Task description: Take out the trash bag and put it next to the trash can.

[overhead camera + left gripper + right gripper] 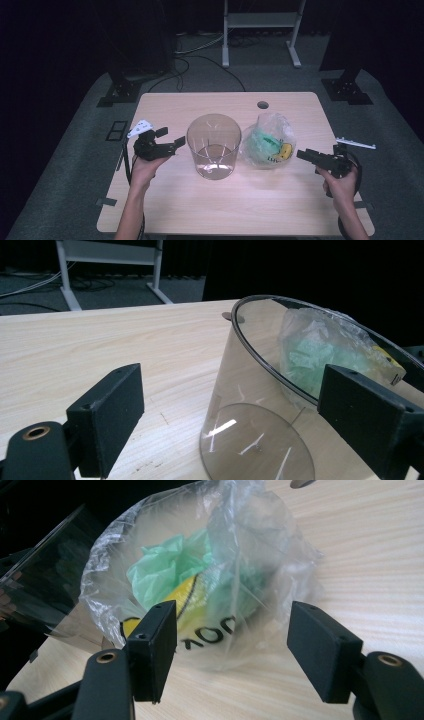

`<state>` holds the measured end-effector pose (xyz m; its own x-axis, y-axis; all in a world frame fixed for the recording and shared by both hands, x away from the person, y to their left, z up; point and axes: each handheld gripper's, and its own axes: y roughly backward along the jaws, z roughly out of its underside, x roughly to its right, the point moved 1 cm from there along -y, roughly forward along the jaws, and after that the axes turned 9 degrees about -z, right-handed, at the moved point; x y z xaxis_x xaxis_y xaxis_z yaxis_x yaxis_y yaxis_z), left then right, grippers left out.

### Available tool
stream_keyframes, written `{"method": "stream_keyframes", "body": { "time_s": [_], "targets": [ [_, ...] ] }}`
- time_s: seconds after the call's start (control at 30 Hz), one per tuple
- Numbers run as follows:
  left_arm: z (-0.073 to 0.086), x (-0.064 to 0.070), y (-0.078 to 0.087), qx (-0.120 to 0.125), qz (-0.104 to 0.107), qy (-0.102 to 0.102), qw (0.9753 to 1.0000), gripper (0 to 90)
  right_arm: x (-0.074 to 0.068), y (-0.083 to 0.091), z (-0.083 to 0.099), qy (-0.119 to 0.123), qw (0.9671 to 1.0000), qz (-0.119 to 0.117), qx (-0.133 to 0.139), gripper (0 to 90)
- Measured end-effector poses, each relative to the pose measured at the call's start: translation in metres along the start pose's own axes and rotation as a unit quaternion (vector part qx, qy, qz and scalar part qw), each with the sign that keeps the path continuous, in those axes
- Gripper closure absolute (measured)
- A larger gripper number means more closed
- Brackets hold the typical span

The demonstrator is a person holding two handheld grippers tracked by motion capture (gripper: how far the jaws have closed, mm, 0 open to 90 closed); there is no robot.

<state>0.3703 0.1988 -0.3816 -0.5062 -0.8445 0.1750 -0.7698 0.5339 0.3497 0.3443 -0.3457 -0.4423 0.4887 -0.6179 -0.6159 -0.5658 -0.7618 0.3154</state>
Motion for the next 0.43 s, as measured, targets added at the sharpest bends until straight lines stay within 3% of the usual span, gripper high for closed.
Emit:
{"method": "stream_keyframes", "body": {
  "time_s": [0.23, 0.43],
  "targets": [
    [0.000, 0.000, 0.001, 0.001, -0.001, 0.002, 1.0000, 10.3, 0.001, 0.007, 0.013, 0.003, 1.0000, 0.004, 0.001, 35.8],
    [-0.002, -0.001, 0.003, 0.006, -0.003, 0.002, 1.0000, 10.3, -0.001, 0.019, 0.037, 0.006, 0.9998, 0.010, 0.017, 34.9]
  ]
}}
